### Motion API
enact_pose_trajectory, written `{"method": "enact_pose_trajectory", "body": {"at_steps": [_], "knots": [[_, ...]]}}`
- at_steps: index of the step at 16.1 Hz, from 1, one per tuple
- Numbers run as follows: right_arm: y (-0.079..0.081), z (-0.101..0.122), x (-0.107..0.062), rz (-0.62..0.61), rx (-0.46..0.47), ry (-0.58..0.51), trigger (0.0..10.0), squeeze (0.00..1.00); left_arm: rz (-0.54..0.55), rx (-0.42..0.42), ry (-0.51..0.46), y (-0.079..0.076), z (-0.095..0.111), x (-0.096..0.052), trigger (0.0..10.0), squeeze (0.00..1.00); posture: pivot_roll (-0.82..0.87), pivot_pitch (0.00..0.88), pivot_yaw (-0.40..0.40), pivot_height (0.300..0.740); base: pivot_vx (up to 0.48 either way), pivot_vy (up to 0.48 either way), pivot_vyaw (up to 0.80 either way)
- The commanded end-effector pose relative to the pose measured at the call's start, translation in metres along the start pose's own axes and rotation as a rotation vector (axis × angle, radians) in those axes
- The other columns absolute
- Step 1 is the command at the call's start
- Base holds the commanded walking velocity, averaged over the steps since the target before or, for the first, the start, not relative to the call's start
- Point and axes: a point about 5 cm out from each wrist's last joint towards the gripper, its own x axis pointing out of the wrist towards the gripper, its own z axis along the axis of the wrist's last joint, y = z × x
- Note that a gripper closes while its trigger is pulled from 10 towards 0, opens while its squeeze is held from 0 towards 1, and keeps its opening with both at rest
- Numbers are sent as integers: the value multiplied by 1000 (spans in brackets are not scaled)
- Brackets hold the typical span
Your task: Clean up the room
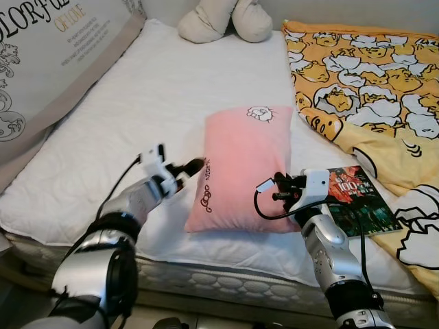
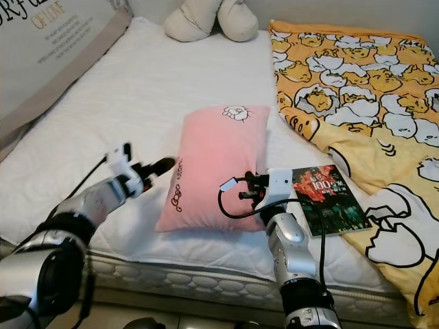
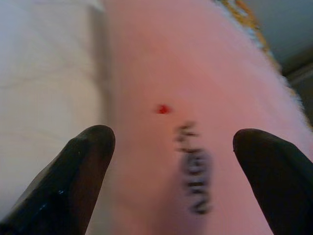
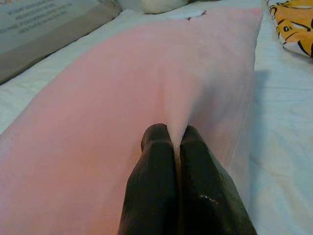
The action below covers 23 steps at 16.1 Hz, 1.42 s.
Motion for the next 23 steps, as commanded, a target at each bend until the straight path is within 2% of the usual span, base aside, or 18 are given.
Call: {"method": "enact_pose_trajectory", "body": {"at_steps": [1,4,12,14,17,19,21,22,23], "knots": [[4,7,6,32,-6,-9,0,0,-30,-7,25,-6,-3,3,10000,0,9,6,4,740,0,0,0],[7,10,10,57,-6,-5,0,0,-70,15,79,-19,-14,11,10000,0,13,18,-9,740,0,0,0],[13,5,11,89,12,14,0,0,-128,65,144,-29,-28,16,10000,0,13,25,-4,740,0,0,0],[11,6,11,81,35,16,0,0,-145,68,202,-33,-38,17,10000,0,8,25,-6,740,0,0,0],[10,5,10,82,34,18,0,0,-132,132,268,-26,-49,13,10000,0,2,25,-6,740,0,0,0],[8,5,10,78,36,19,0,0,-88,220,284,-17,-49,10,10000,0,3,26,-3,740,0,0,0],[9,5,10,77,37,19,0,0,-64,274,275,-12,-43,8,10000,0,1,29,-3,740,0,0,0],[9,5,10,76,38,18,0,0,-52,314,251,-6,-30,4,10000,0,1,31,-3,740,0,0,0],[9,5,9,74,39,18,0,0,-53,315,240,-3,-25,2,10000,0,1,31,-3,740,0,0,0]]}}
